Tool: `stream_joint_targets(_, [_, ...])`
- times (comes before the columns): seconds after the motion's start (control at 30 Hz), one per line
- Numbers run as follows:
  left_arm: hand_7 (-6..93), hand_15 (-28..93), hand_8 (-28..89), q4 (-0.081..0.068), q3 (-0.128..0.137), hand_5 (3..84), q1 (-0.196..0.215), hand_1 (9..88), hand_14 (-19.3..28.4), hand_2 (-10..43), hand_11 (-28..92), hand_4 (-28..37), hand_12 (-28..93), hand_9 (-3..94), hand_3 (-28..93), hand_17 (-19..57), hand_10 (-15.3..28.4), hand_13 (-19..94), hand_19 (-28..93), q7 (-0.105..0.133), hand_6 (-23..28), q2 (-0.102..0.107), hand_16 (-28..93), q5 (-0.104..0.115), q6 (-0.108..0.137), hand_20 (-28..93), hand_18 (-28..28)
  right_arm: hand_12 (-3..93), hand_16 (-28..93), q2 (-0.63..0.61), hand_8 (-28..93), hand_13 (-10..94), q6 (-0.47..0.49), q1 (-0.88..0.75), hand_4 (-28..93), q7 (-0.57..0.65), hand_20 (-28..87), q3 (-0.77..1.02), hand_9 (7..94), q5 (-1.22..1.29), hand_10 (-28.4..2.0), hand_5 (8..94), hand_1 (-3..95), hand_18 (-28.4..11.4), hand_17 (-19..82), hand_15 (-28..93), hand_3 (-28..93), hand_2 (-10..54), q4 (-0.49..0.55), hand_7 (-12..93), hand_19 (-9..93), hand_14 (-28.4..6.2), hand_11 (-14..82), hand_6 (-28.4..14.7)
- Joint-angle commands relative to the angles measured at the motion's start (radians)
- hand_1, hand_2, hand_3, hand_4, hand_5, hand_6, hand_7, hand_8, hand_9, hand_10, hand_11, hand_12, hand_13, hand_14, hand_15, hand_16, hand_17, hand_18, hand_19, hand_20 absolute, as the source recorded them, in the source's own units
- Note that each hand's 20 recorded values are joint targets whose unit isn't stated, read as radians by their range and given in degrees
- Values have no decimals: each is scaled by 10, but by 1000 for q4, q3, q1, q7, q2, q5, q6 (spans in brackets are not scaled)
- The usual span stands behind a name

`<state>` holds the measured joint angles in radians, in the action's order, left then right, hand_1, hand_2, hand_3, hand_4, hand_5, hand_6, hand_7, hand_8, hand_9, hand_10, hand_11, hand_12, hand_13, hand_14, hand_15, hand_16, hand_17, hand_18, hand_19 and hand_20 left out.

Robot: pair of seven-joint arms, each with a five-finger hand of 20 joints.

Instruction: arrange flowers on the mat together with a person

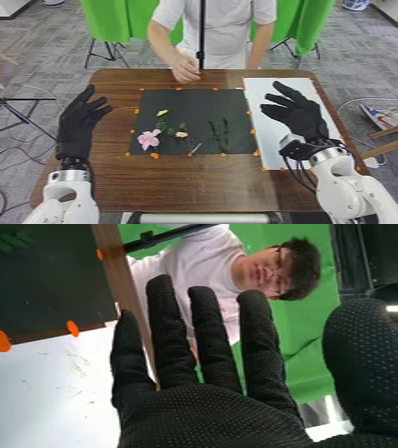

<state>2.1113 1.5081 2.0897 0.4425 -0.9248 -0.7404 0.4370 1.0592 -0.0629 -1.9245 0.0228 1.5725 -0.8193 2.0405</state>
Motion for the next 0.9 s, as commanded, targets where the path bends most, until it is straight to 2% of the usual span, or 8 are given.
stream_joint_targets(0.03, [100, 497, -83, 3, 15, 368, 25, 207, 258, 65, 241, -283, 96, 390, 792, -80, 178, 287, 474, -40, 49, -27, -80, -23, -22, 164, 241, 147, 153, 25, -131, 384, 2, -27, -283, -9, 168, -1, 459, 26, -128, 413, 188, -214, 36, 306, 793, 51, 11, 170, 415, -166, 114, 37])
stream_joint_targets(0.07, [100, 498, -83, 2, 15, 368, 24, 206, 259, 65, 241, -283, 96, 390, 793, -79, 178, 288, 474, -38, 49, -28, -81, -18, -22, 164, 241, 146, 153, 27, -131, 385, 4, -30, -283, -9, 168, 1, 460, 24, -128, 413, 188, -214, 36, 306, 793, 51, 12, 170, 415, -166, 114, 37])
stream_joint_targets(0.2, [100, 499, -83, 4, 18, 368, 24, 207, 259, 65, 242, -283, 96, 390, 793, -79, 177, 288, 480, -41, 49, -29, -81, -22, -22, 168, 241, 146, 153, 32, -132, 387, 5, -33, -283, -10, 170, 7, 461, 17, -129, 413, 188, -214, 36, 308, 793, 51, 13, 170, 414, -166, 114, 38])
stream_joint_targets(0.5, [101, 501, -83, 7, 25, 369, 25, 208, 260, 65, 244, -283, 95, 391, 793, -75, 178, 289, 496, -69, 49, -41, -83, -33, -27, 178, 243, 147, 154, 42, -131, 390, 7, -46, -283, -4, 172, 9, 464, 17, -127, 414, 186, -214, 37, 310, 796, 50, 18, 171, 414, -165, 116, 38])
stream_joint_targets(0.6, [101, 503, -83, 8, 21, 368, 28, 208, 261, 66, 245, -283, 94, 392, 792, -75, 178, 290, 496, -63, 49, -34, -83, -27, -22, 179, 243, 147, 154, 47, -131, 391, 4, -50, -283, -8, 173, 6, 464, 13, -128, 414, 187, -214, 36, 312, 796, 50, 18, 171, 415, -165, 116, 39])
stream_joint_targets(0.7, [101, 503, -83, 9, 22, 368, 28, 209, 261, 66, 245, -283, 94, 391, 792, -75, 178, 290, 498, -65, 49, -36, -84, -30, -24, 181, 243, 147, 155, 53, -132, 392, 1, -57, -283, -13, 174, 5, 465, 13, -128, 414, 186, -214, 36, 314, 798, 50, 19, 172, 414, -165, 116, 39])
stream_joint_targets(0.87, [101, 503, -83, 8, 14, 367, 25, 209, 261, 67, 246, -283, 94, 392, 792, -74, 179, 290, 501, -57, 49, -24, -85, -20, -14, 184, 243, 147, 154, 54, -132, 393, 4, -56, -283, -13, 175, 5, 465, 10, -129, 414, 187, -214, 36, 315, 797, 50, 17, 172, 414, -164, 116, 39])
stream_joint_targets(0.9, [102, 503, -83, 8, 17, 367, 26, 209, 261, 67, 246, -283, 94, 392, 792, -74, 179, 290, 501, -62, 49, -27, -85, -22, -18, 184, 243, 147, 154, 57, -132, 393, 4, -56, -283, -9, 175, 6, 465, 10, -129, 415, 187, -215, 36, 315, 797, 50, 17, 173, 415, -164, 116, 39])
